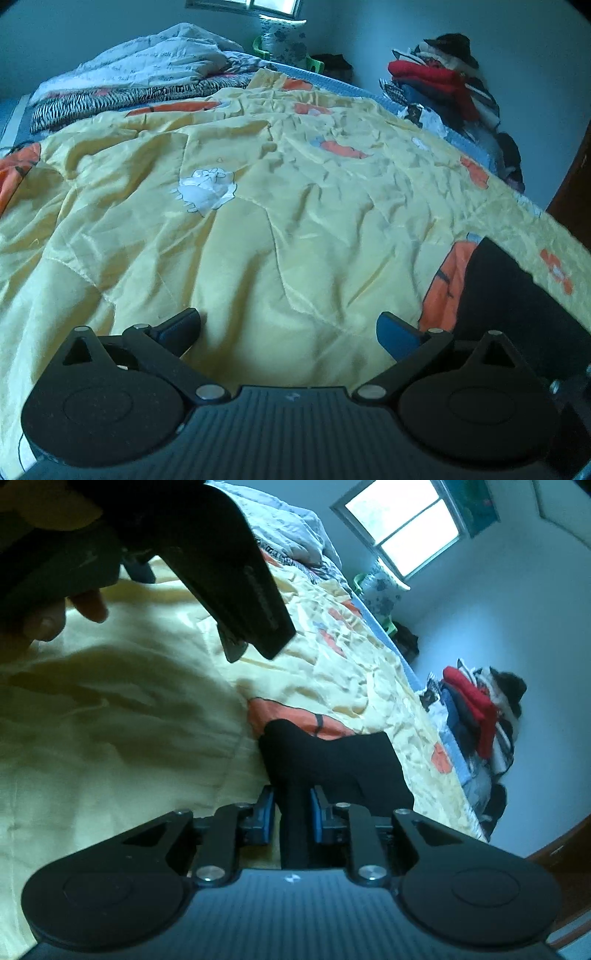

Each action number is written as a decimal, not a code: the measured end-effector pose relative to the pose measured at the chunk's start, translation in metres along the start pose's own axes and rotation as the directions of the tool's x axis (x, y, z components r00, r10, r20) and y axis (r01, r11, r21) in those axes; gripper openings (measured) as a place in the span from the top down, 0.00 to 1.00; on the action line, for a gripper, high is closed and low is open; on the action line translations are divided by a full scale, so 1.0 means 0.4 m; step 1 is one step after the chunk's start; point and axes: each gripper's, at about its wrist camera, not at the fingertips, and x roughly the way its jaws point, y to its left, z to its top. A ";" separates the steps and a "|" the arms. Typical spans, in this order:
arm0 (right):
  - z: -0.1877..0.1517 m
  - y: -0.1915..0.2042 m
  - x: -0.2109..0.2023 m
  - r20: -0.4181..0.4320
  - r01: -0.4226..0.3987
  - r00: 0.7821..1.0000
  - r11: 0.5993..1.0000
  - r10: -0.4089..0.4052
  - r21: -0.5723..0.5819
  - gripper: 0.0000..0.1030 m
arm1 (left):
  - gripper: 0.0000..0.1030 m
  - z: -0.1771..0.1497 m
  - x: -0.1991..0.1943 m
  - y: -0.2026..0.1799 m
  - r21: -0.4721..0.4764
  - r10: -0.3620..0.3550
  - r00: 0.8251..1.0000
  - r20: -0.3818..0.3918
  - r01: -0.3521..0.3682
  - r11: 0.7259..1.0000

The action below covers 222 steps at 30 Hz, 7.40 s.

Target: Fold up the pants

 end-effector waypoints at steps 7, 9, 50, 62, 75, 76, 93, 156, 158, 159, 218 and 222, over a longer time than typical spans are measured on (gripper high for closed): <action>0.017 0.021 0.032 0.001 0.064 0.998 0.997 -0.064 -0.045 0.77 | 0.00 -0.024 0.016 -0.041 0.140 0.075 0.997 0.017 -0.076 0.987; 0.025 0.023 0.032 -0.016 0.062 0.998 0.996 -0.063 -0.071 0.76 | 0.00 -0.022 0.016 -0.035 0.130 0.064 0.998 0.017 -0.066 0.989; -0.202 -0.402 -0.050 0.115 -0.195 0.980 0.630 0.165 0.752 0.81 | 0.79 0.092 0.166 -0.257 -0.179 -0.576 0.777 -0.253 0.548 0.817; -0.339 -0.465 -0.130 0.343 -0.371 0.928 0.276 0.145 0.887 0.81 | 0.81 0.079 -0.125 -0.441 0.018 -0.575 0.809 -0.122 0.581 0.814; -0.713 -0.541 -0.408 0.314 -0.313 0.949 0.032 -0.034 0.949 0.80 | 0.74 -0.185 -0.354 -0.875 0.393 -0.600 0.790 -0.124 0.594 0.702; -0.745 -0.542 -0.423 0.308 -0.308 0.951 0.009 -0.041 0.951 0.80 | 0.73 -0.214 -0.365 -0.906 0.427 -0.597 0.792 -0.124 0.586 0.689; -1.042 -0.547 -0.533 0.111 -0.127 0.988 -0.171 -0.104 0.977 0.80 | 0.66 -0.459 -0.373 -1.182 0.543 -0.633 0.725 -0.272 0.659 0.520; -0.934 -0.504 -0.556 -0.274 0.265 0.962 0.317 -0.015 0.911 0.41 | 0.00 -0.390 -0.232 -0.810 0.655 -0.407 0.907 -0.106 0.372 0.658; -0.960 -0.518 -0.555 -0.235 0.228 0.972 0.251 -0.001 0.941 0.33 | 0.00 -0.384 -0.222 -0.811 0.647 -0.411 0.903 -0.126 0.389 0.656; -0.977 -0.528 -0.551 -0.213 0.206 0.977 0.214 0.010 0.955 0.30 | 0.00 -0.378 -0.214 -0.812 0.639 -0.416 0.898 -0.144 0.405 0.653; -0.910 -0.677 -0.467 0.255 -0.260 0.960 0.036 0.113 0.965 0.71 | 0.80 -0.178 -0.159 -0.733 0.409 -0.608 0.775 -0.174 0.618 0.671; -0.843 -0.719 -0.416 0.302 -0.311 0.946 0.076 0.115 0.947 0.71 | 0.80 -0.102 -0.148 -0.702 0.407 -0.582 0.805 -0.117 0.573 0.711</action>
